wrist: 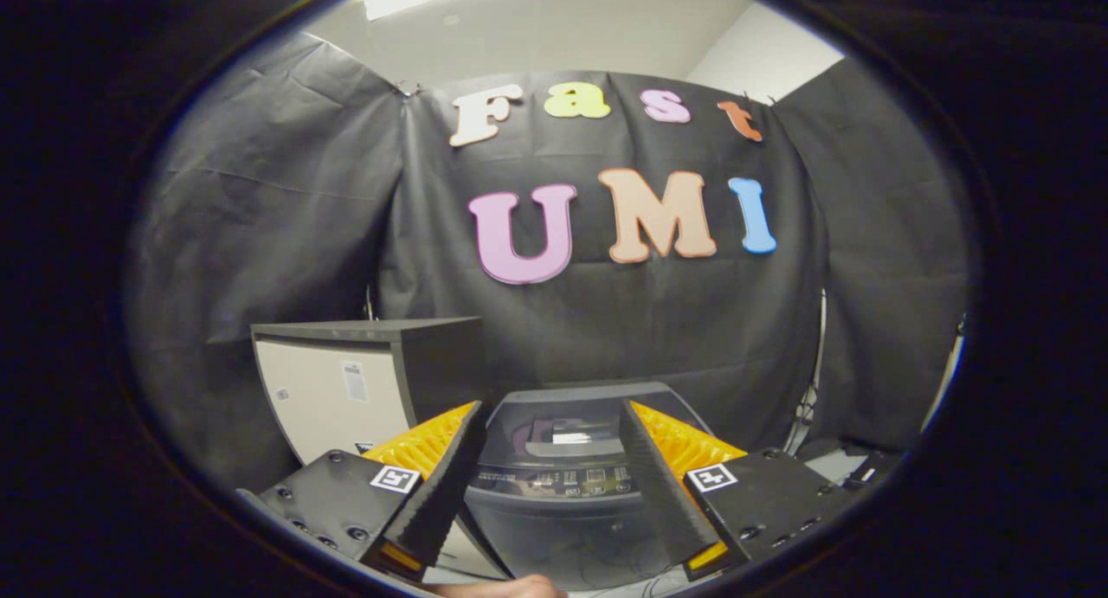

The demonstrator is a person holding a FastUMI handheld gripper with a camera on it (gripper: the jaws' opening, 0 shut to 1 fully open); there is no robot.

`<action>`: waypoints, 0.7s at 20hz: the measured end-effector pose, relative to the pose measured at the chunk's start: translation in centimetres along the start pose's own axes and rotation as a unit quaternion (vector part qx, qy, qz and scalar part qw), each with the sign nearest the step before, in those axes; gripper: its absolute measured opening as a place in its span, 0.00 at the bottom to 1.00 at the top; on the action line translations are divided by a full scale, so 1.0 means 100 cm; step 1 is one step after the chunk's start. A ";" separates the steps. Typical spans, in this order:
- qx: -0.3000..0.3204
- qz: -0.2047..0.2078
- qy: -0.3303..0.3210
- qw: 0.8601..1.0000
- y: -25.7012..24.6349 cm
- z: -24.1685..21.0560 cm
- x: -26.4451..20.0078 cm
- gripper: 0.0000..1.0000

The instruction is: Put the clothes into the washing machine and then close the washing machine lid.

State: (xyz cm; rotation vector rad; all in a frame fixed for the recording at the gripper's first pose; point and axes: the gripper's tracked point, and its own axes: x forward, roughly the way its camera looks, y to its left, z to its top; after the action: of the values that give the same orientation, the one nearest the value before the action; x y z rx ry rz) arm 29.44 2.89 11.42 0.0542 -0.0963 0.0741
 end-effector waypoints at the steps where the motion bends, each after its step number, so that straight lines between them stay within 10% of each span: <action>1: -0.010 -0.014 -0.012 1.000 -0.010 0.000 0.002 0.97; 14: -0.026 -0.015 0.050 0.998 -0.029 -0.053 0.012 0.97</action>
State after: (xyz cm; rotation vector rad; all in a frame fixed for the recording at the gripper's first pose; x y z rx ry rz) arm 31.39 0.40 6.15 0.0008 0.0028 0.0449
